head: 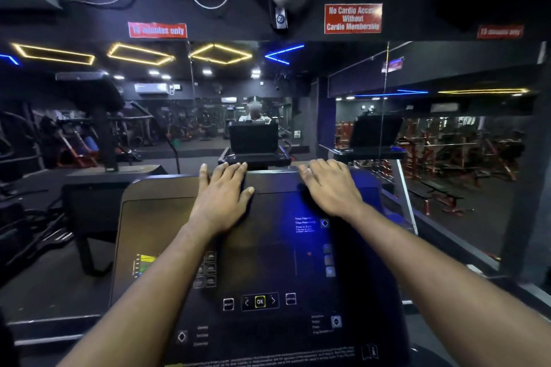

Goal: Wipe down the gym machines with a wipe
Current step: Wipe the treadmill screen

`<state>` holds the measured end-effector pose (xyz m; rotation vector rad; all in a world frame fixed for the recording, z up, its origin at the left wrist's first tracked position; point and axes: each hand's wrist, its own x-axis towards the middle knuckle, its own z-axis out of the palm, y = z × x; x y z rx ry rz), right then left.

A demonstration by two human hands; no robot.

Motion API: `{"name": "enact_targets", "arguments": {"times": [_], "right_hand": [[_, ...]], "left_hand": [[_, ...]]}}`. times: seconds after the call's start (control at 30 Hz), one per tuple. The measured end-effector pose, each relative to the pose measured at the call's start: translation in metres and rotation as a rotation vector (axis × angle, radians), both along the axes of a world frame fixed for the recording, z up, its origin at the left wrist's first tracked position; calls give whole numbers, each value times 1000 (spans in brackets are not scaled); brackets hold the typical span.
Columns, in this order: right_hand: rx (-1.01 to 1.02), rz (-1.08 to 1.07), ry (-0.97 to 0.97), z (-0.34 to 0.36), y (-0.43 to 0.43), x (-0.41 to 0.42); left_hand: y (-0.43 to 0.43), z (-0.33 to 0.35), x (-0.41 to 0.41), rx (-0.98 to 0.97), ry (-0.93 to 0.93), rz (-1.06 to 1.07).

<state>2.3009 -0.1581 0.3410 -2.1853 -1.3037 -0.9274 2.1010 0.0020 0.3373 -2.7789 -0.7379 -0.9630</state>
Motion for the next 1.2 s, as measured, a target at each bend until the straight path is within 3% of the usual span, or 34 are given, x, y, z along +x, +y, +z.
{"name": "enact_targets", "arguments": {"times": [0.17, 0.33, 0.5, 0.6, 0.8, 0.93, 1.0, 1.07, 1.2], "right_hand": [[157, -279, 73, -8, 33, -32], [151, 13, -45, -8, 73, -69], [278, -158, 68, -12, 71, -74], [261, 34, 73, -11, 87, -101], [518, 555, 789, 3, 78, -95], [780, 707, 945, 13, 82, -89], [955, 656, 899, 13, 77, -86], [976, 405, 727, 11, 61, -76], [457, 30, 384, 3, 44, -49]], "left_hand": [[33, -3, -17, 29, -35, -2], [47, 0, -22, 30, -84, -121], [55, -2, -27, 14, -118, -211], [53, 0, -26, 5, -171, -233], [44, 16, -20, -220, -327, -302], [15, 24, 15, -217, -147, -525], [6, 24, 30, -83, -9, -453], [2, 21, 34, 30, 26, -292], [24, 11, 19, 72, -79, -137]]}}
